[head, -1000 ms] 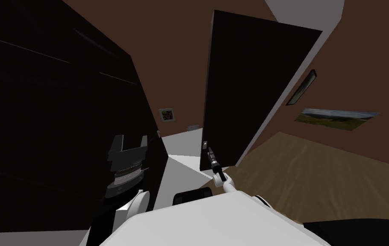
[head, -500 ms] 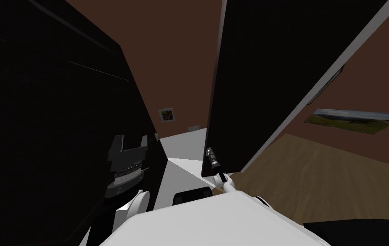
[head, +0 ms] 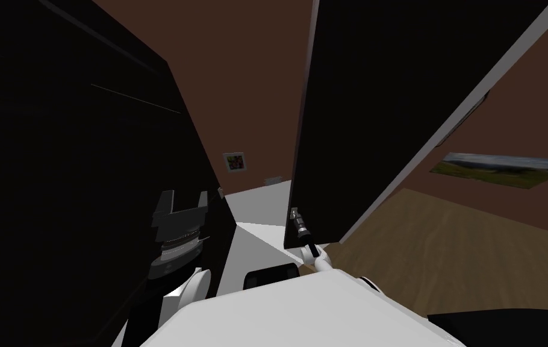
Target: Push the door open
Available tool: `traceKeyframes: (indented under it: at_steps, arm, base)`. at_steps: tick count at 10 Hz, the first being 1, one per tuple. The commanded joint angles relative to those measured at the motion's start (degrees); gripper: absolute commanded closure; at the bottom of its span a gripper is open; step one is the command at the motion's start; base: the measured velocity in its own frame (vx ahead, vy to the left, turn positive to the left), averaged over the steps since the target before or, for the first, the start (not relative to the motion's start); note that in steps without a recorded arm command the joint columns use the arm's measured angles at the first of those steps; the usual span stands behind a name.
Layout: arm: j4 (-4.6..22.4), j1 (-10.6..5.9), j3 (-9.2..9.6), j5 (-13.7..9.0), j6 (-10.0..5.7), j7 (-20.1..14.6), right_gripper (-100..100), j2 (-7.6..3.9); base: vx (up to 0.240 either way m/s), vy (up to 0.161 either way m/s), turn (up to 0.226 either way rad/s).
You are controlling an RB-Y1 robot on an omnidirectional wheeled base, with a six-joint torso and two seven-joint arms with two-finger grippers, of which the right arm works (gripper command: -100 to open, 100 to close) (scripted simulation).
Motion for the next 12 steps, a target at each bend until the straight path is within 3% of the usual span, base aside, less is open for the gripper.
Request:
traceKeyframes:
  at_steps: [1, 3, 8, 9, 11, 12]
  arm:
    - [0.0, 0.00, -0.03, 0.0, -0.10, 0.0, 100, 0.00]
    - [0.1, 0.08, -0.60, -0.4, 0.08, 0.2, 100, -0.28]
    - [0.2, 0.07, -2.11, -1.2, 0.18, 0.8, 100, -0.87]
    - [0.3, 0.06, -3.13, -1.8, 0.25, 1.1, 100, -1.19]
    - [0.3, 0.06, -3.13, -1.8, 0.25, 1.1, 100, -1.19]
    - [0.4, 0.04, -4.29, -2.5, 0.32, 1.6, 100, -1.49]
  base:
    - [-0.007, 0.001, -0.003]
    - [0.044, 0.014, -0.015]
    - [0.165, 0.033, -0.029]
    - [0.173, 0.047, -0.037]
    - [0.115, 0.022, -0.023]
    - [0.139, 0.041, -0.042]
